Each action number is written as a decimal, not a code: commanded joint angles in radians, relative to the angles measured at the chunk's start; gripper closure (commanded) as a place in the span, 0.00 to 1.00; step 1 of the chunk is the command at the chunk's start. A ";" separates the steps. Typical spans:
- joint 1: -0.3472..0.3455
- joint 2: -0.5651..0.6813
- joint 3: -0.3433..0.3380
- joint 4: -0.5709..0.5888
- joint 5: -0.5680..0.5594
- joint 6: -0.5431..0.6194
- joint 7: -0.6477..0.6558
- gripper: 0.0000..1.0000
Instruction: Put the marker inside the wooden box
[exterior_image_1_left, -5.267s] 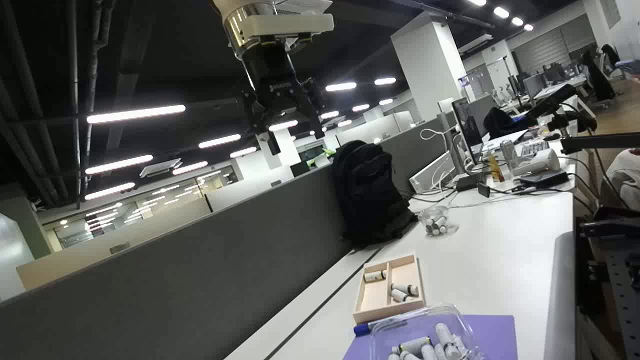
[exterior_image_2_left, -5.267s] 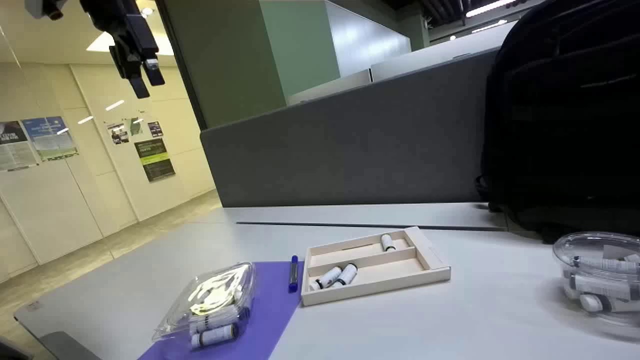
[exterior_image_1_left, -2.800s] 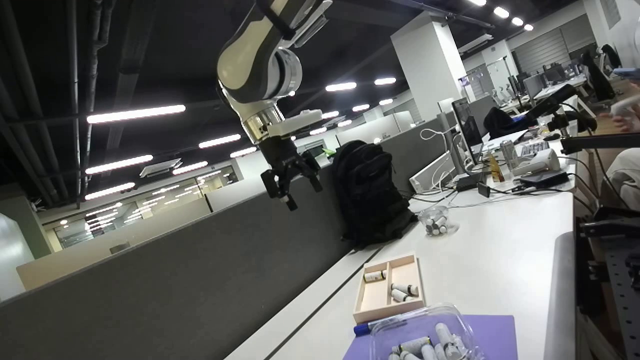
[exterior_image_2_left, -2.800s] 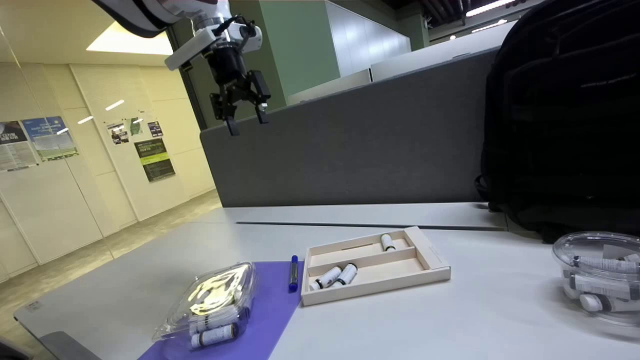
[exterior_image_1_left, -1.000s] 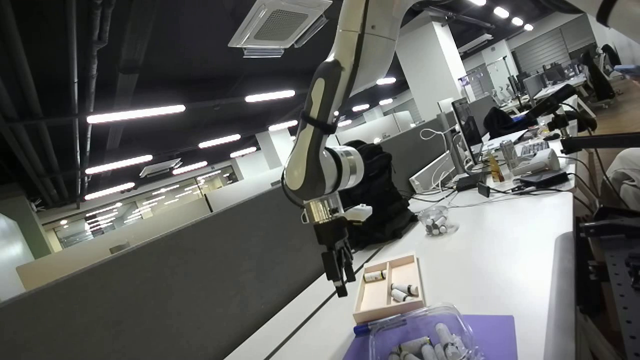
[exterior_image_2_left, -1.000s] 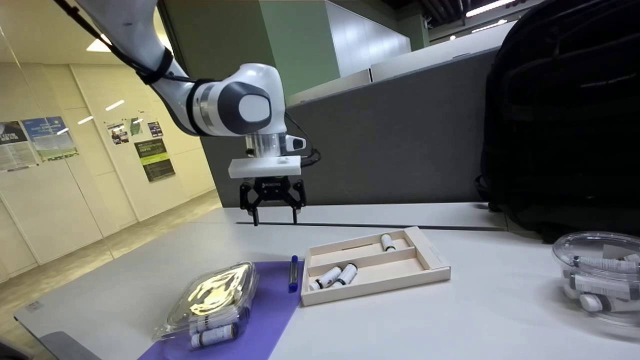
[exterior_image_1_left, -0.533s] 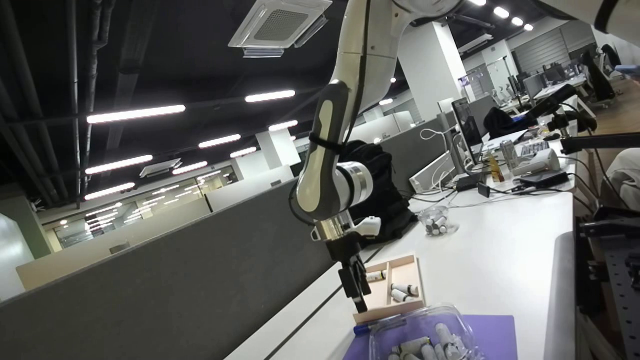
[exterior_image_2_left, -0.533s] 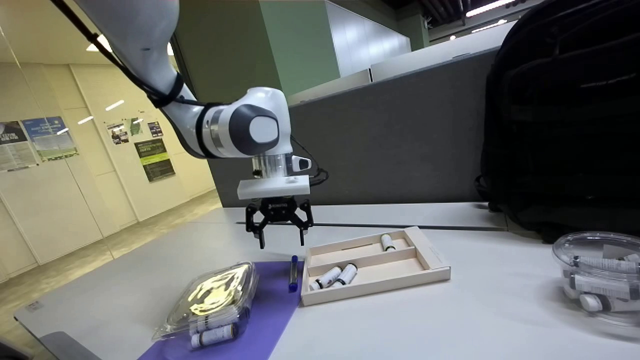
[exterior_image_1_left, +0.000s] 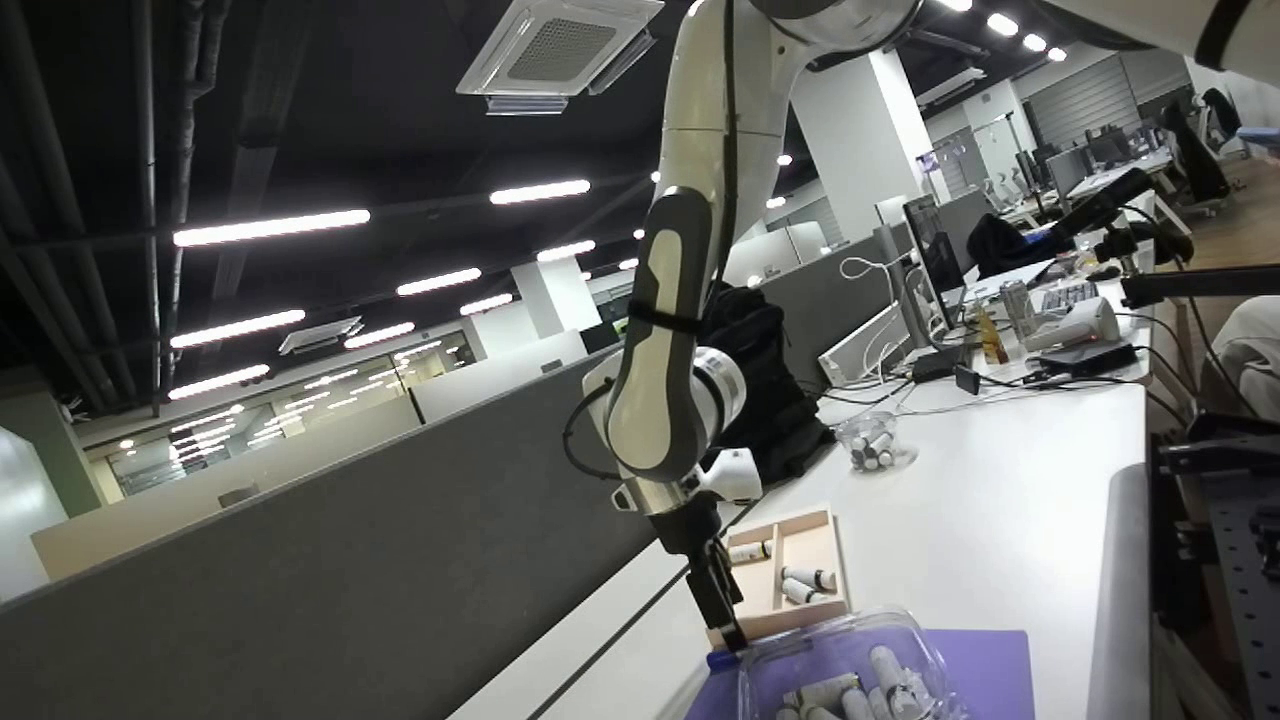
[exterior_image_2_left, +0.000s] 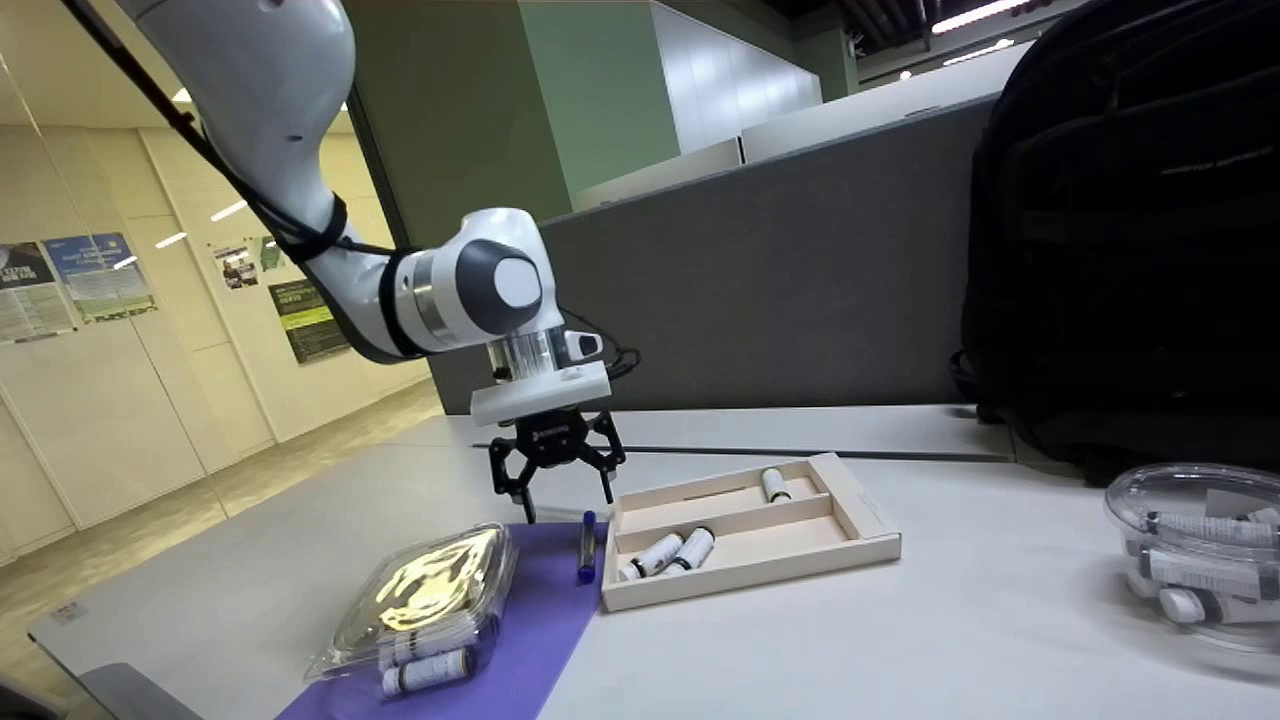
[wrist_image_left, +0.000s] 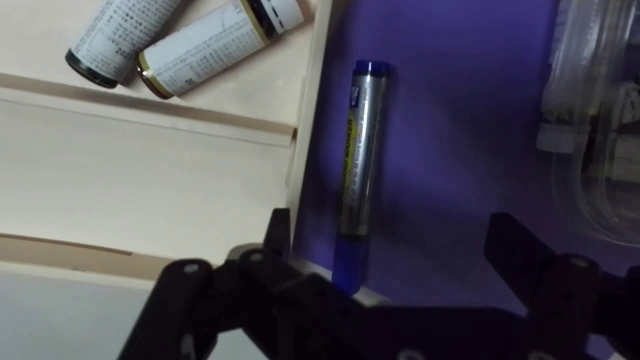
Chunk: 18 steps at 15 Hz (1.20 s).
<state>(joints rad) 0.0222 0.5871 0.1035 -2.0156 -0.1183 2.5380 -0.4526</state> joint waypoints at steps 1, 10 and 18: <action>-0.001 0.004 0.009 0.003 -0.024 0.000 0.020 0.00; 0.031 0.050 -0.008 0.033 -0.083 0.034 0.031 0.00; 0.037 0.092 0.001 0.059 -0.126 0.062 0.017 0.00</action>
<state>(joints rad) 0.0577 0.6578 0.1015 -1.9851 -0.2198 2.5977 -0.4388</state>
